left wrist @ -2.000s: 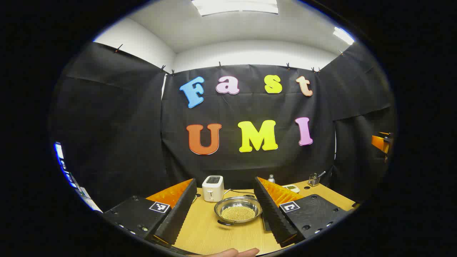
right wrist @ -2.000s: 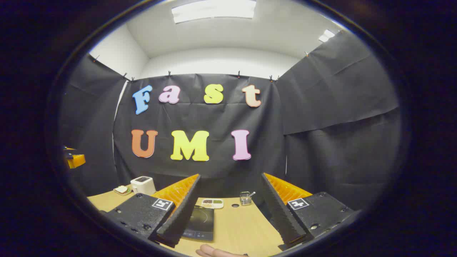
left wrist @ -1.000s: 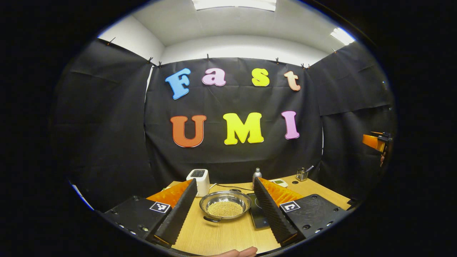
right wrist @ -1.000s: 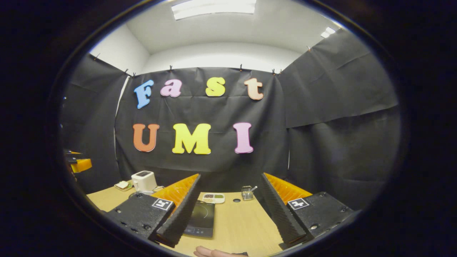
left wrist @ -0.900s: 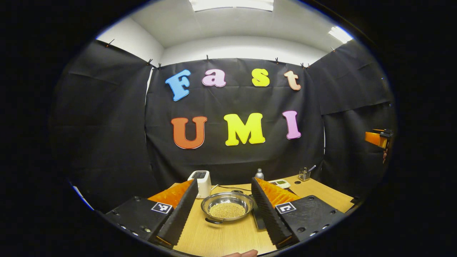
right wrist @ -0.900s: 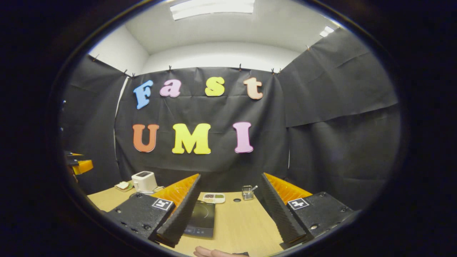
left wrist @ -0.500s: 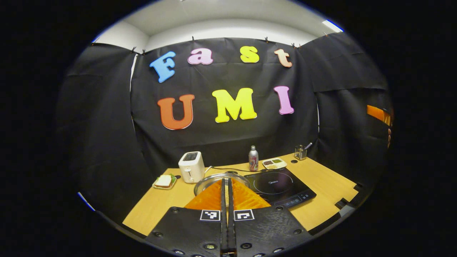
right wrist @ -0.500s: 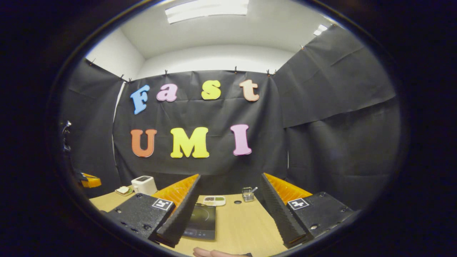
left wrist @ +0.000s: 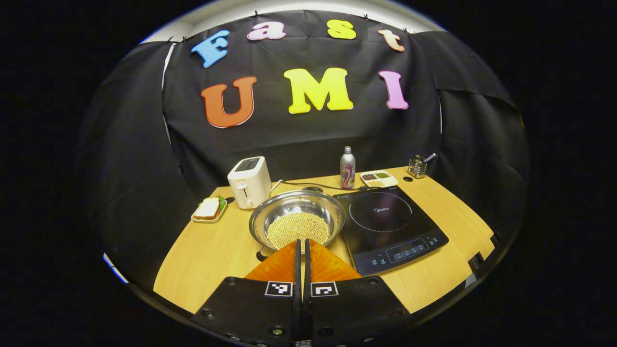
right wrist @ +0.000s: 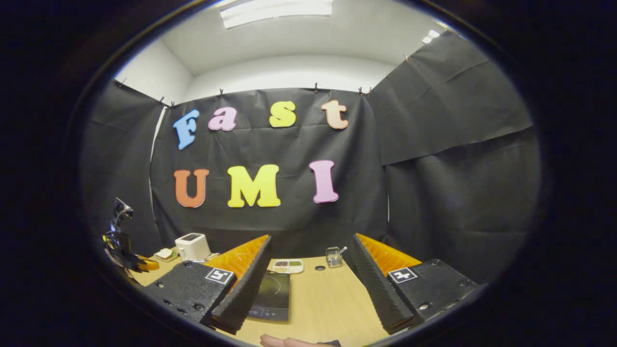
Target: First push the handle of the pot to place it horizontally, then grasp the pot with both hands and set it on the induction cooktop.
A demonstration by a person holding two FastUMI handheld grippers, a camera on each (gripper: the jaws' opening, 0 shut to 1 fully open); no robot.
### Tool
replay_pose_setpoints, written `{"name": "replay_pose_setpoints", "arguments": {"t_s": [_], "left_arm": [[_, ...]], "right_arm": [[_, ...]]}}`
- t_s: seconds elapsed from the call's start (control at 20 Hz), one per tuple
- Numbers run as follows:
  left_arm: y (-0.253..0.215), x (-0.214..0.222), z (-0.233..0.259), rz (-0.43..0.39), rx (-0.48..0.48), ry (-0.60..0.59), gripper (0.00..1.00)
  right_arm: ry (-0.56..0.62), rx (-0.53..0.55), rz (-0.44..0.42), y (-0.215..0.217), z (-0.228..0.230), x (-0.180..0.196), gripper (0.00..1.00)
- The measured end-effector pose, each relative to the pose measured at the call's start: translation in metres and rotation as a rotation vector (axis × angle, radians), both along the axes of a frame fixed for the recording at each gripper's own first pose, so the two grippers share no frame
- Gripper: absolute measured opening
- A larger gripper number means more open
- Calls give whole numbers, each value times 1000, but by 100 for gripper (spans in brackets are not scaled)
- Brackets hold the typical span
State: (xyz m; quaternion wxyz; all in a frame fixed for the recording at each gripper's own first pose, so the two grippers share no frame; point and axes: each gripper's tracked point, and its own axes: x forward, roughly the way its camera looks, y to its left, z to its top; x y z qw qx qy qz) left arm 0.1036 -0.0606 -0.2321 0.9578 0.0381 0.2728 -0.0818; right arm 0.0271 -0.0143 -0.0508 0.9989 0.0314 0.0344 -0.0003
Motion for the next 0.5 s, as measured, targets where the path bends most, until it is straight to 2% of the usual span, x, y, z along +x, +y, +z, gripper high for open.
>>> {"name": "replay_pose_setpoints", "arguments": {"t_s": [0.25, 0.5], "left_arm": [[-3, 16, -53, 17, -39, 146, 0], [-1, 31, -100, 27, -14, 273, 0]], "right_arm": [[29, -9, 4, 4, -6, 8, 98], [28, -33, 12, 10, -3, 6, 99]]}}
